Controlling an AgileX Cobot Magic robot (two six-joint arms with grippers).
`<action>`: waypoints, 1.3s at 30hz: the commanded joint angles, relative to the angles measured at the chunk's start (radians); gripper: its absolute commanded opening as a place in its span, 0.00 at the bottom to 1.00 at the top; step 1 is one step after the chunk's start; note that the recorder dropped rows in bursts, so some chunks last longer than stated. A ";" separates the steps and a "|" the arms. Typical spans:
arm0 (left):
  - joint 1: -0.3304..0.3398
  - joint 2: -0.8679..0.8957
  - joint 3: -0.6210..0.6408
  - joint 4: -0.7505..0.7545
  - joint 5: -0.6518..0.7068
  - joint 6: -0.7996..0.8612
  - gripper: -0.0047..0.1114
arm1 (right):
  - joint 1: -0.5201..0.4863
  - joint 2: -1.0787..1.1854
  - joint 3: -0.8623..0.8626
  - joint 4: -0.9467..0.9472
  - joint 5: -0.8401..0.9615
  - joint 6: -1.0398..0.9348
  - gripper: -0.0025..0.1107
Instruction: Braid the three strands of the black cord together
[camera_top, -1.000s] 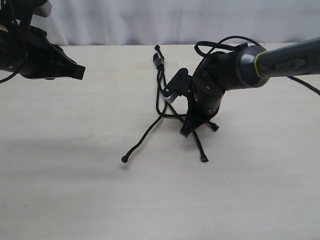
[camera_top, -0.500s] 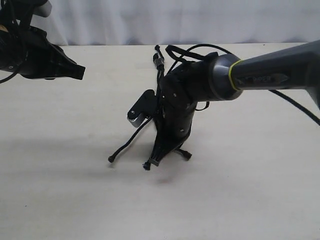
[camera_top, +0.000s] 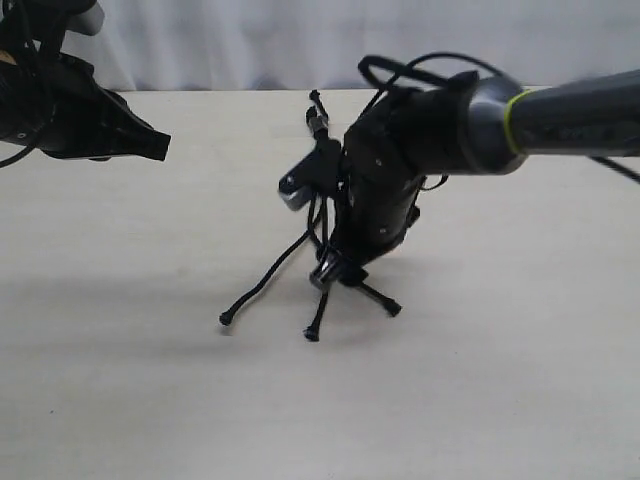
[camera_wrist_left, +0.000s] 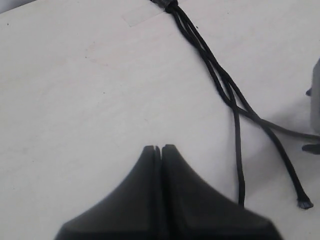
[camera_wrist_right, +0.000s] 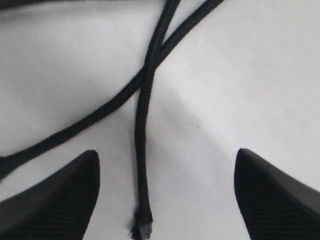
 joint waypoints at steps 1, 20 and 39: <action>0.006 -0.005 0.002 0.000 -0.003 0.003 0.04 | -0.018 -0.206 0.003 -0.009 -0.050 0.049 0.56; 0.006 -0.005 0.002 -0.004 0.003 0.003 0.04 | -0.123 -1.138 0.749 -0.006 -0.741 0.159 0.06; -0.064 -0.466 0.287 -0.010 -0.286 0.008 0.04 | -0.123 -1.365 1.063 -0.006 -0.816 0.158 0.06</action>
